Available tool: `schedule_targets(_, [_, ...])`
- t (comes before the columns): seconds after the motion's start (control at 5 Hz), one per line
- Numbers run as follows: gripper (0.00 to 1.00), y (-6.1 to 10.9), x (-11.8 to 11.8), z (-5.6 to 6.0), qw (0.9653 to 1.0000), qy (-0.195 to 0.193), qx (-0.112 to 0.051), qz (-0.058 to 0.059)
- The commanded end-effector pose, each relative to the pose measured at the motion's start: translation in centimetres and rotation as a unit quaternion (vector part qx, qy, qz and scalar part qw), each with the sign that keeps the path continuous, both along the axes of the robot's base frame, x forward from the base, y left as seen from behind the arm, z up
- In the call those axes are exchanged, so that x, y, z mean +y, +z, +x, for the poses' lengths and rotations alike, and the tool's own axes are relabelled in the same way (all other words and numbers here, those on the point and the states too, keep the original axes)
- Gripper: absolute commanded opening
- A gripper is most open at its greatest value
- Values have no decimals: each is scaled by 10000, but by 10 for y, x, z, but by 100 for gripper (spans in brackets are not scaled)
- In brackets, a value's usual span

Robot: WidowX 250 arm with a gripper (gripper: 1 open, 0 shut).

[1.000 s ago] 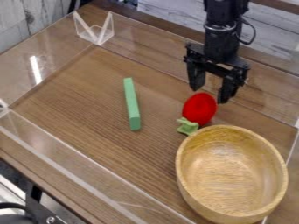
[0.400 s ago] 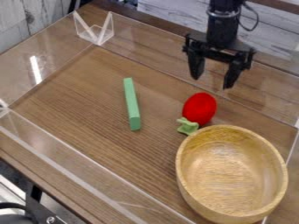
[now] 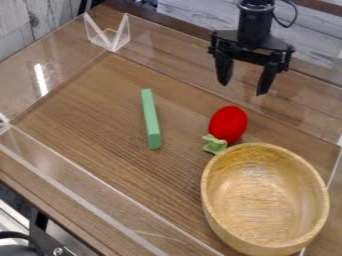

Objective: Move the red object to the right side of the table

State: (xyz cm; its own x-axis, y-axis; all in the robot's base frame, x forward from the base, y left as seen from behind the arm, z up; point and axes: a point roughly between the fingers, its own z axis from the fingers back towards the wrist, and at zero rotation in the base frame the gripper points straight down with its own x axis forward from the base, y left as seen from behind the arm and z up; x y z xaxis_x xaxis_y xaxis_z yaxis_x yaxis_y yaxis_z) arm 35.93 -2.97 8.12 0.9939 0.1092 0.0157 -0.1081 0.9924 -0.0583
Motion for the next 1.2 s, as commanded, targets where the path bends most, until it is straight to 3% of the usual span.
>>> schedule_targets(0.0, [100, 7, 8, 2, 9997, -200, -125, -13])
schedule_targets(0.4, [100, -10, 15, -5, 9993, -383, 39, -21])
schedule_targets(0.8, [100, 7, 83, -20, 9996, 25, -275, -22])
schedule_targets(1.0, [100, 23, 116, -13, 9990, -10, -450, 13])
